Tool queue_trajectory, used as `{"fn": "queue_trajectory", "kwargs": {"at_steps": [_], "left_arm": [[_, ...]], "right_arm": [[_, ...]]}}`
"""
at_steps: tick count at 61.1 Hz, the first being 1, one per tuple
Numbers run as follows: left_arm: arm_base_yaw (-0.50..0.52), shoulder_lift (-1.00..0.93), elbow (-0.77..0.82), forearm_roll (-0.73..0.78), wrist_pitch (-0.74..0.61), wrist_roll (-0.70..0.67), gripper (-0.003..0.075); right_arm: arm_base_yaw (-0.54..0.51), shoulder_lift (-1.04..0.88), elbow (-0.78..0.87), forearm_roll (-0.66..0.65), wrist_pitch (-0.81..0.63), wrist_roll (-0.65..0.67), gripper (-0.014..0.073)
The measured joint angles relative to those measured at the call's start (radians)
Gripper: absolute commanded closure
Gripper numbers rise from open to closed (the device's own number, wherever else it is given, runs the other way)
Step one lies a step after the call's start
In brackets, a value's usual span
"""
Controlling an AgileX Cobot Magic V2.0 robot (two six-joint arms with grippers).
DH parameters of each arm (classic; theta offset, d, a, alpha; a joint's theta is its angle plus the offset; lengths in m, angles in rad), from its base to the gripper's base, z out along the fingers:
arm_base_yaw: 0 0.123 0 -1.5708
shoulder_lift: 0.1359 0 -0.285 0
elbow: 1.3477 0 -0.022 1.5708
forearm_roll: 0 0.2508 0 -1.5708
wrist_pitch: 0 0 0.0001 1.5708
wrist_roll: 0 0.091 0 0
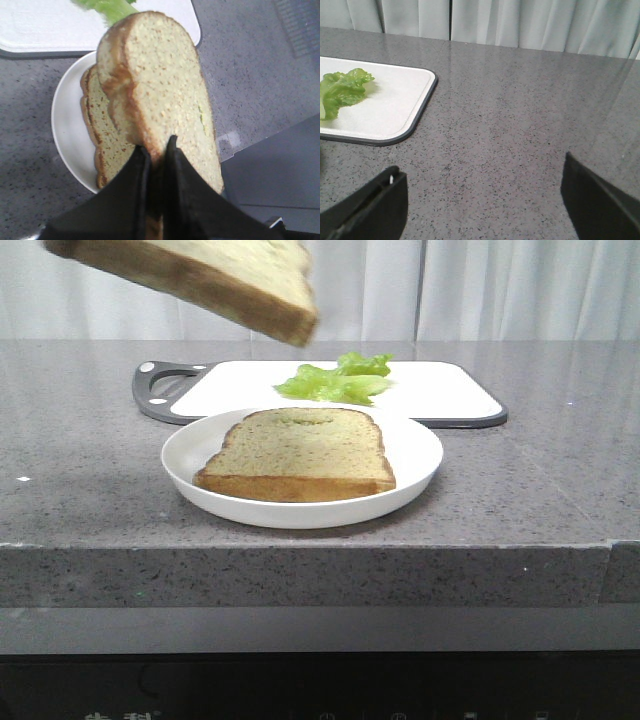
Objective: Left arm grabs bread, right arm adds lettuce
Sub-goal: 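Grasp the top bread slice with the left gripper and lift it off, then move the right gripper down to the lettuce leaf on the cutting board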
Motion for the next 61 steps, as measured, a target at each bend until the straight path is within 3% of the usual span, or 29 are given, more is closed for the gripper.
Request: {"fn": "queue_trajectory", "kwargs": {"at_steps": [21,37,53,61], "left_arm": [[0.177,-0.235,0.199,0.000,0.016,0.040,0.0739],[0.224,-0.340,0.282,0.012,0.025,0.050,0.0739],[0.227,-0.342,0.284,0.041,0.025,0.068,0.0739],[0.227,-0.342,0.284,0.052,0.025,0.073,0.0739]], "right_arm": [[0.000,0.000,0.000,0.000,0.000,0.000,-0.0041],[0.000,0.027,-0.008,0.011,0.016,0.000,-0.0041],[0.002,0.277,-0.199,0.069,0.159,-0.002,0.0099],[0.032,0.444,-0.348,0.080,0.213,-0.002,0.0109]]}}
